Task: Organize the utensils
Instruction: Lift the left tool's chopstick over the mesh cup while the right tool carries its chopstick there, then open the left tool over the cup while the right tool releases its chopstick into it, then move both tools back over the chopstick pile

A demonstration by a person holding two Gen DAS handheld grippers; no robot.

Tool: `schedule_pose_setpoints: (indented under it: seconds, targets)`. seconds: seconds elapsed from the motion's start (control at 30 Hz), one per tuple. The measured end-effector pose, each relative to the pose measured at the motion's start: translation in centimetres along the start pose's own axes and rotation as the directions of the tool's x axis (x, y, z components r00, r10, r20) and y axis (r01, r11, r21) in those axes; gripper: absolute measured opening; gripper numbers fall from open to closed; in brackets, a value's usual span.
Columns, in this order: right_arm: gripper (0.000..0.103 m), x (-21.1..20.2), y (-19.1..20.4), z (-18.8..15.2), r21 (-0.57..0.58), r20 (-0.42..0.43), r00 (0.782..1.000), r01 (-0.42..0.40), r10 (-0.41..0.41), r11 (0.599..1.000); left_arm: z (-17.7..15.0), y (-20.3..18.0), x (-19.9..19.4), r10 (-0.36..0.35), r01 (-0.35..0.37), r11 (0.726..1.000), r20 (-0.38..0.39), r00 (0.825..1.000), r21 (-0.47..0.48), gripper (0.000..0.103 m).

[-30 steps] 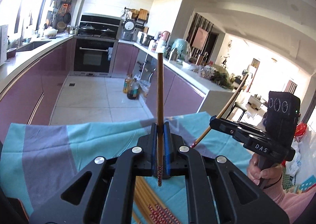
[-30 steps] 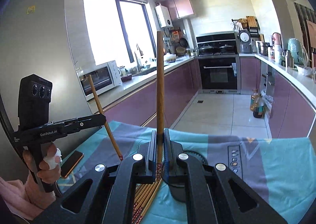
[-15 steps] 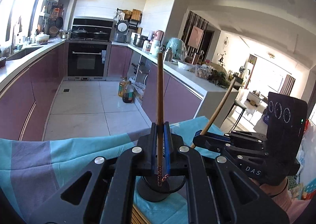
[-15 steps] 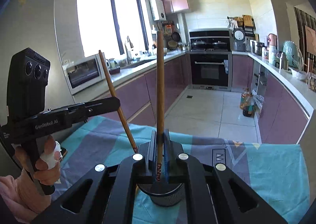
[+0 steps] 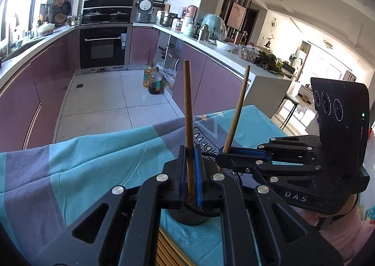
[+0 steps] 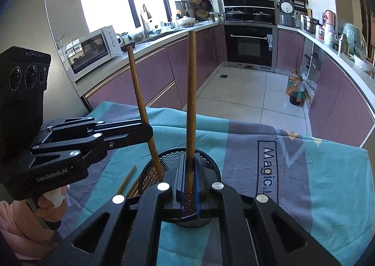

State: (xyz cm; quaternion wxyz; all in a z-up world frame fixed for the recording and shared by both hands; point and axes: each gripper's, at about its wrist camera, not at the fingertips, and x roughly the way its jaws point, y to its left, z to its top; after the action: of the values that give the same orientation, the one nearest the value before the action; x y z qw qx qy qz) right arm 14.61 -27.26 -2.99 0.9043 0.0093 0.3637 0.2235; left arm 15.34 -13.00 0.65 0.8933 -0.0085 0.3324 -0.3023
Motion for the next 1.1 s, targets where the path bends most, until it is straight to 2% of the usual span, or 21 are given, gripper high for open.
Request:
schedule_pose_setpoints:
  seconds: [0.23, 0.33, 0.43, 0.53, 0.6, 0.73, 0.87, 0.97, 1.1]
  targets:
    - [0.006, 1.3, -0.1, 0.9, 0.032, 0.0, 1.0, 0.007, -0.007, 0.999, 0.5, 1.1, 1.5, 0.02, -0.02, 1.0, -0.017, 1.0, -0.015, 0.008]
    - [0.009, 1.5, -0.2, 0.8, 0.052, 0.007, 1.0, 0.009, -0.009, 0.999, 0.3, 1.3, 1.2, 0.029, -0.029, 0.999, -0.007, 1.0, -0.022, 0.008]
    - [0.013, 1.2, -0.4, 0.8, 0.063, 0.025, 1.0, 0.008, -0.009, 0.998, 0.0, 1.7, 0.0, 0.043, -0.042, 0.999, 0.016, 0.999, -0.027, 0.012]
    - [0.026, 0.3, -0.4, 0.4, 0.067, 0.05, 0.998, 0.031, -0.035, 0.997, -0.7, 1.7, -1.8, 0.084, -0.083, 0.996, 0.057, 0.995, -0.022, 0.024]
    - [0.03, -0.8, 0.0, 0.0, 0.054, 0.081, 0.995, 0.048, -0.052, 0.997, -1.4, 2.1, -3.6, 0.113, -0.112, 0.994, 0.091, 0.989, -0.015, 0.035]
    - [0.034, -3.6, 1.6, -1.4, -0.008, 0.142, 0.99, -0.016, 0.017, 1.0, -3.5, 3.4, -6.7, 0.178, -0.178, 0.984, 0.114, 0.977, -0.013, 0.04]
    - [0.035, -4.8, 3.9, -3.5, -0.098, 0.131, 0.988, -0.071, 0.084, 0.993, -6.2, 5.1, -8.1, 0.224, -0.223, 0.975, 0.071, 0.972, -0.02, 0.04]
    - [0.035, -3.6, 5.0, -5.2, -0.101, 0.059, 0.991, -0.11, 0.116, 0.989, -8.9, 6.5, -8.2, 0.234, -0.233, 0.972, 0.006, 0.972, -0.031, 0.04]
    - [0.035, -0.8, 6.0, -7.2, -0.094, -0.038, 0.994, -0.108, 0.104, 0.99, -12.8, 7.6, -7.1, 0.233, -0.236, 0.971, -0.079, 0.969, -0.036, 0.04]
